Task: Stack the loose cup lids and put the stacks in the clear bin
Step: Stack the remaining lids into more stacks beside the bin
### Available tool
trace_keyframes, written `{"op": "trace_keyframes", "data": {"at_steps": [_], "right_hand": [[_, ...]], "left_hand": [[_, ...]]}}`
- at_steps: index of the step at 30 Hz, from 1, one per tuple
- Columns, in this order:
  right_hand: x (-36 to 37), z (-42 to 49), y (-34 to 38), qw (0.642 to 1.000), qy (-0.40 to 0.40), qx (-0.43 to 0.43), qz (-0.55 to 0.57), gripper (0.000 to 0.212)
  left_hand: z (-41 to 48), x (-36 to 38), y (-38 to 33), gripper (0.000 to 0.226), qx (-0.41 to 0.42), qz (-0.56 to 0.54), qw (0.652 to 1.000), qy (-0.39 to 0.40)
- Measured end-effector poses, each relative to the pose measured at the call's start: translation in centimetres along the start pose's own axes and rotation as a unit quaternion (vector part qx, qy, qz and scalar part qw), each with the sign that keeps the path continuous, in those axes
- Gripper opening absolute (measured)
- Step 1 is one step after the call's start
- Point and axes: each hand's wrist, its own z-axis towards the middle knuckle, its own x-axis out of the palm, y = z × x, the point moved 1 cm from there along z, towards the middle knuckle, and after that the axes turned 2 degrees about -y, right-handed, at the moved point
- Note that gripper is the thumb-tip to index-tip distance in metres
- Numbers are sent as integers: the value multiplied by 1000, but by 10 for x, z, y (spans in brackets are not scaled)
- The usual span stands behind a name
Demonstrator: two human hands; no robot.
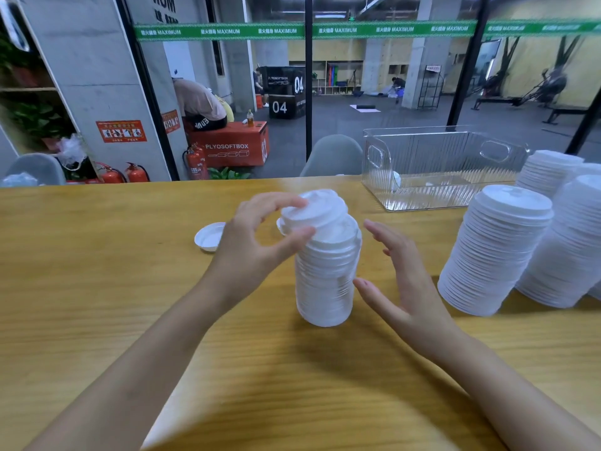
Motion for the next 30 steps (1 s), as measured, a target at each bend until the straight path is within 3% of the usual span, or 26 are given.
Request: {"op": "trace_keyframes", "data": {"at_steps": [8, 23, 27, 30], "right_hand": [[0, 1, -1, 1000, 0, -4, 2, 63], [2, 1, 1, 1000, 16, -10, -5, 59], [1, 0, -1, 1000, 11, 0, 4, 63], [1, 0, -1, 1000, 7, 6, 5, 63]], "left_hand": [[-1, 11, -4, 40, 24, 38, 998, 53], [-3, 13, 0, 44, 41, 36, 997, 60], [8, -4, 19, 45, 9, 4, 1000, -12], [14, -24, 65, 55, -70, 65, 992, -85]]}}
